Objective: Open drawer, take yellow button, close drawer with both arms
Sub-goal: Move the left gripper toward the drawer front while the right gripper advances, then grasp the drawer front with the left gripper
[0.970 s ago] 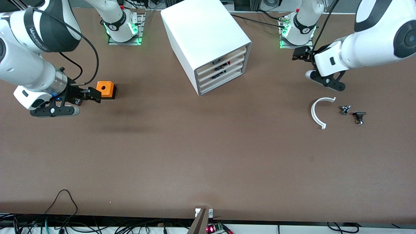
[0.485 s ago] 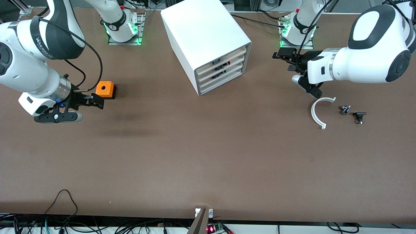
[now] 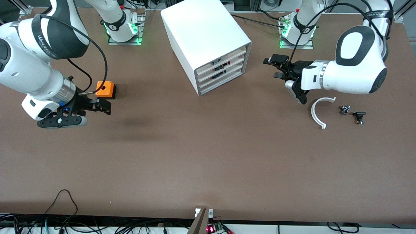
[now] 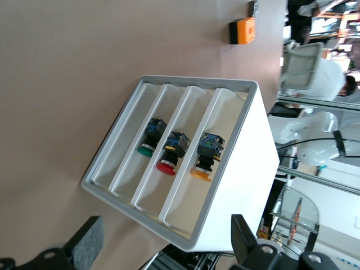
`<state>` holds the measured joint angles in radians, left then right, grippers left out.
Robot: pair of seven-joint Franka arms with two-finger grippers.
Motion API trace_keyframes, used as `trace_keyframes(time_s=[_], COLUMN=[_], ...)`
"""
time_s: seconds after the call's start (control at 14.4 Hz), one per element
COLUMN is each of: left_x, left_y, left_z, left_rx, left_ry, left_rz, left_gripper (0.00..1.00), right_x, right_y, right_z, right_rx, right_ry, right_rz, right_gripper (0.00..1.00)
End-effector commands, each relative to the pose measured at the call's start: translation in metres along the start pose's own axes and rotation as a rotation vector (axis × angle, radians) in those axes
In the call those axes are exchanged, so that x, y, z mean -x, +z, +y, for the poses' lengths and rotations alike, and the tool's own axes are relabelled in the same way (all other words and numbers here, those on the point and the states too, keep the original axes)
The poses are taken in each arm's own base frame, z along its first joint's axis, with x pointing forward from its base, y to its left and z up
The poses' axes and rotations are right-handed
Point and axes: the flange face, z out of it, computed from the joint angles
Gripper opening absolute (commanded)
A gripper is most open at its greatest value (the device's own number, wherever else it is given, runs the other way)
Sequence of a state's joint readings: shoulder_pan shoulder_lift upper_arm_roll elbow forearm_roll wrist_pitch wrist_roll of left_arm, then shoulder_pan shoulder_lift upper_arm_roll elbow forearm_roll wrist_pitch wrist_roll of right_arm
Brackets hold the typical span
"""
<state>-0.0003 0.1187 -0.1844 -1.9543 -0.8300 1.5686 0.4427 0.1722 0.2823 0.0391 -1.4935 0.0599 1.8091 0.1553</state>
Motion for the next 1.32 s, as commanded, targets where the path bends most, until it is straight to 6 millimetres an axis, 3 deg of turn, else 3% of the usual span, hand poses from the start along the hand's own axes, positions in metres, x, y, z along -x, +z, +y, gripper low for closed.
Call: trace_keyframes(time_s=[0.0,0.14,0.28,0.49,0.9,1.11,1.25], left_x=[0.012,0.021,0.027,0.032,0.040,0.046,0.051], left_y=[0.028,0.054,0.080,0.108,0.148,0.161,0.178], left_z=[-0.032,-0.051,-0.059,-0.059,-0.054,-0.063,-0.056], left_rx=[0.088,0.165,0.222,0.255,0.266,0.301,0.332], left_ry=[0.037,0.014,0.001,-0.016,-0.040,0.025,0.021], left_rz=[0.058,0.092,0.111,0.083,0.063,0.078,0.071], left_gripper=[1.00,1.00,0.94,0.56,0.57,0.55,0.55], right_x=[-0.005,0.001,0.005,0.010,0.018,0.017,0.016], right_y=[-0.004,-0.002,-0.003,-0.011,-0.013,-0.013,-0.012], right_z=[-0.018,-0.047,-0.062,-0.089,-0.115,-0.113,-0.111], right_rx=[-0.089,-0.103,-0.105,-0.117,-0.207,-0.253,-0.263], right_ry=[0.093,0.162,0.255,0.354,0.615,0.652,0.656], right_rz=[-0.010,-0.022,-0.031,-0.028,-0.105,-0.140,-0.148], right_gripper=[1.00,1.00,1.00,1.00,1.00,1.00,1.00])
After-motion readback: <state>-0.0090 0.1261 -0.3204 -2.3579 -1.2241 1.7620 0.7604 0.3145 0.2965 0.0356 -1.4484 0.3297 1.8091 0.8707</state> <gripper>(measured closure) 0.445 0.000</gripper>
